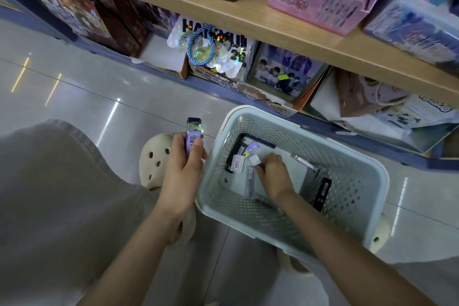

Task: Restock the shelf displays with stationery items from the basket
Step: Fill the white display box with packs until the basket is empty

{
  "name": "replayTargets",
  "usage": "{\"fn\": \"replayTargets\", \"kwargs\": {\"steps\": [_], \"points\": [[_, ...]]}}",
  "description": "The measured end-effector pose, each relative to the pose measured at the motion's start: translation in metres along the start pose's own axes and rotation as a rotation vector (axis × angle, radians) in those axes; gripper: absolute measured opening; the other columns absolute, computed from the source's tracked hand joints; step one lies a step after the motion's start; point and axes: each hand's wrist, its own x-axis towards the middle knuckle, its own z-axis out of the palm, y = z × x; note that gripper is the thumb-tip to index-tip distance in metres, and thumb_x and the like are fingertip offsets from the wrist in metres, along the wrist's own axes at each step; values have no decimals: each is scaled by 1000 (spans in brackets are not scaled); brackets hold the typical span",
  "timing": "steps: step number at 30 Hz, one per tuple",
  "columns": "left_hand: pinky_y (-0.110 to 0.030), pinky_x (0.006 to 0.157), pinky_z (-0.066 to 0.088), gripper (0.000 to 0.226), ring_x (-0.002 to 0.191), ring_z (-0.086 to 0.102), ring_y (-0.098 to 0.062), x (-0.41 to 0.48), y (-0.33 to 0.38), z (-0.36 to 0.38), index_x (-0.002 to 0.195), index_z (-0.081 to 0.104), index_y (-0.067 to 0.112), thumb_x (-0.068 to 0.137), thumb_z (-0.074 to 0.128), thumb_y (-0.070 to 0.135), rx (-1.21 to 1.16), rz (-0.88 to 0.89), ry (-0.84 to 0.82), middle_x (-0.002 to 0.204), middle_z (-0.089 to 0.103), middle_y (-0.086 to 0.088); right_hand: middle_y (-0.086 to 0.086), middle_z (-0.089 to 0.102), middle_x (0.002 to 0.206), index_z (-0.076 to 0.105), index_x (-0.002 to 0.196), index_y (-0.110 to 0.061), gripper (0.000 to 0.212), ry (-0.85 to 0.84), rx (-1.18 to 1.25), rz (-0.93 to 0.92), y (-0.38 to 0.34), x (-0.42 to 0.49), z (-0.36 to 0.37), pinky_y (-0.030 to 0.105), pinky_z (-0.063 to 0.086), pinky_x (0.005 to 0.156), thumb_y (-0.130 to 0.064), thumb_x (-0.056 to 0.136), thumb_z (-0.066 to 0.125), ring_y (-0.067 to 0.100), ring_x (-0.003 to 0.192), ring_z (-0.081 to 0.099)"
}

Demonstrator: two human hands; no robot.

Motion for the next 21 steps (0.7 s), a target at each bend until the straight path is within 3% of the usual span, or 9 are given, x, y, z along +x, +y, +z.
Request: {"fn": "replayTargets", "kwargs": {"steps": [2,8,16,21], "points": [[-20,58,37,18,56,42,-5,-2,0,1,83,47,17,100,41,20,23,15,-8,75,52,-1,21,53,111,52,107,4,24,-39,123,72,-3,-5,5,27,35,74,-16,95,54,34,102,55],[-25,62,37,17,60,42,-10,-4,0,0,85,47,21,100,40,21,3,21,-24,81,55,-7,16,57,117,44,118,-3,56,-70,138,159,-15,-9,19,35,45,79,-25,78,77,33,107,56],[-25,60,36,19,58,42,-10,-5,-2,-3,82,47,22,100,41,19,-13,28,-11,78,55,-6,23,49,120,48,118,8,28,-142,50,-73,-4,-10,-3,26,32,89,-5,93,50,33,112,48],[-25,63,38,19,61,42,-11,-9,-2,-1,83,47,22,100,40,22,8,23,-34,80,55,-3,20,50,102,52,100,1,12,-161,65,-38,38,-5,-33,23,29,75,-9,97,45,25,96,49]]}}
